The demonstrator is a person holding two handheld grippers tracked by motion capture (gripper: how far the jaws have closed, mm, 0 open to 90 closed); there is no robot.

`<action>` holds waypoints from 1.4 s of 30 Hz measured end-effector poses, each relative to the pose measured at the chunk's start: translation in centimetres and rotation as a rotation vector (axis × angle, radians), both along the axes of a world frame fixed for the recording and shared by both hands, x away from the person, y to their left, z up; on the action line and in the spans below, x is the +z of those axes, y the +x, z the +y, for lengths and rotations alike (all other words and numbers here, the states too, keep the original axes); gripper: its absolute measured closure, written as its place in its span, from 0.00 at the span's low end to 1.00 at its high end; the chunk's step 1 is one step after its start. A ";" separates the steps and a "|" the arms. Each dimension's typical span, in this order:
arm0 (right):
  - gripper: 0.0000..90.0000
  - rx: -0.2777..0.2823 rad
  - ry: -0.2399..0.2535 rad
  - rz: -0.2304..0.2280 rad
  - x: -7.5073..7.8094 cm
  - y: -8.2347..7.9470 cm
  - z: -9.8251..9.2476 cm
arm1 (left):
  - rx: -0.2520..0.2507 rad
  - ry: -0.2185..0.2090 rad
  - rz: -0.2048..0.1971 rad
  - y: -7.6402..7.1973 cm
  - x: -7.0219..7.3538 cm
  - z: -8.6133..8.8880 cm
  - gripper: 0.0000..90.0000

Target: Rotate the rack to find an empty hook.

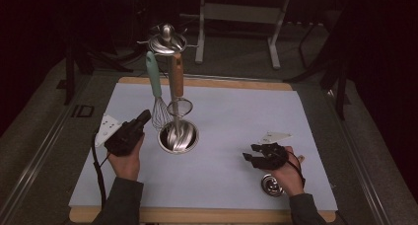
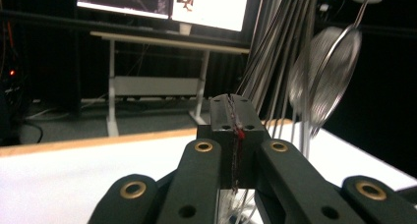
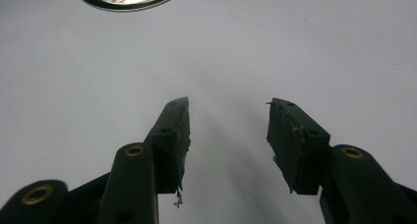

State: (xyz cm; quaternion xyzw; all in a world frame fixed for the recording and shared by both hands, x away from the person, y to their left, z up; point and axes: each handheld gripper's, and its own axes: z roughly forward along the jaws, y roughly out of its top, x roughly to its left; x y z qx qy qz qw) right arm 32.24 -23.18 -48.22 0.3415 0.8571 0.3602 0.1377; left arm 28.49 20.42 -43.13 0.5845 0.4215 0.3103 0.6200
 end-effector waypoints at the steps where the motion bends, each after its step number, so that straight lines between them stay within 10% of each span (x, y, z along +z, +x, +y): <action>1: 0.56 0.000 0.002 -0.001 0.0 0.0 0.0 | -0.002 -0.003 -0.008 0.0 0.3 -0.1 1.00; 32: 0.56 -0.014 -0.006 0.011 -0.4 0.0 -0.2 | -0.055 -0.032 -0.330 -0.3 12.6 -2.6 1.00; 42: 0.56 -0.013 -0.006 0.012 -0.4 0.0 -0.3 | -0.037 -0.022 -0.347 0.1 13.8 -2.7 1.00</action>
